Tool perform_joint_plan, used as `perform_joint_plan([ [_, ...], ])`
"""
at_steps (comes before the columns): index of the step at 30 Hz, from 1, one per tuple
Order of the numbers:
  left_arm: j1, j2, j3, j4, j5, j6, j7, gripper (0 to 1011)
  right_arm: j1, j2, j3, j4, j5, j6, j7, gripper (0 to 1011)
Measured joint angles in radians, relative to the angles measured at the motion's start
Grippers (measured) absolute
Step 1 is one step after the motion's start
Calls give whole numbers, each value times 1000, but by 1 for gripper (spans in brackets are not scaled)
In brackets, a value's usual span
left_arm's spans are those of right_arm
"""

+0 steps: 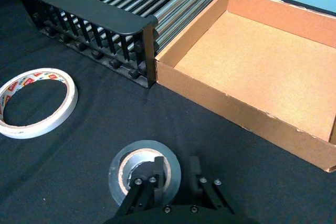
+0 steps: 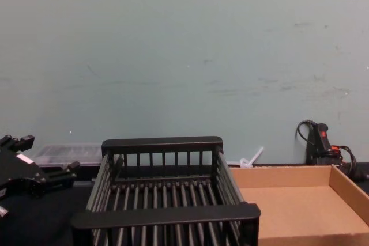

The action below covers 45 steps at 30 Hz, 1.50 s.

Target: Pick up the white tape and place it into the black box , Pick up the silver tape and place it into the brown box.

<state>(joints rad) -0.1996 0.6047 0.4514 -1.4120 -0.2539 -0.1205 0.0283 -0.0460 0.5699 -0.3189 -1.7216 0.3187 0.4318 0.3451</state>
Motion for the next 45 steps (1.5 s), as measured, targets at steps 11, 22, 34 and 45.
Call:
perform_joint_plan([
  [11, 0, 0, 0, 0, 0, 0, 0, 1001, 0, 0, 0, 0, 0, -1, 0, 158],
  [22, 0, 0, 0, 0, 0, 0, 0, 1001, -10, 8, 8, -11, 0, -39, 15, 158],
  [34, 0, 0, 0, 0, 0, 0, 0, 1001, -9, 10, 49, -50, 14, -80, 13, 158],
  [45, 0, 0, 0, 0, 0, 0, 0, 1002, 89, -37, 67, -3, 22, -74, -19, 158],
])
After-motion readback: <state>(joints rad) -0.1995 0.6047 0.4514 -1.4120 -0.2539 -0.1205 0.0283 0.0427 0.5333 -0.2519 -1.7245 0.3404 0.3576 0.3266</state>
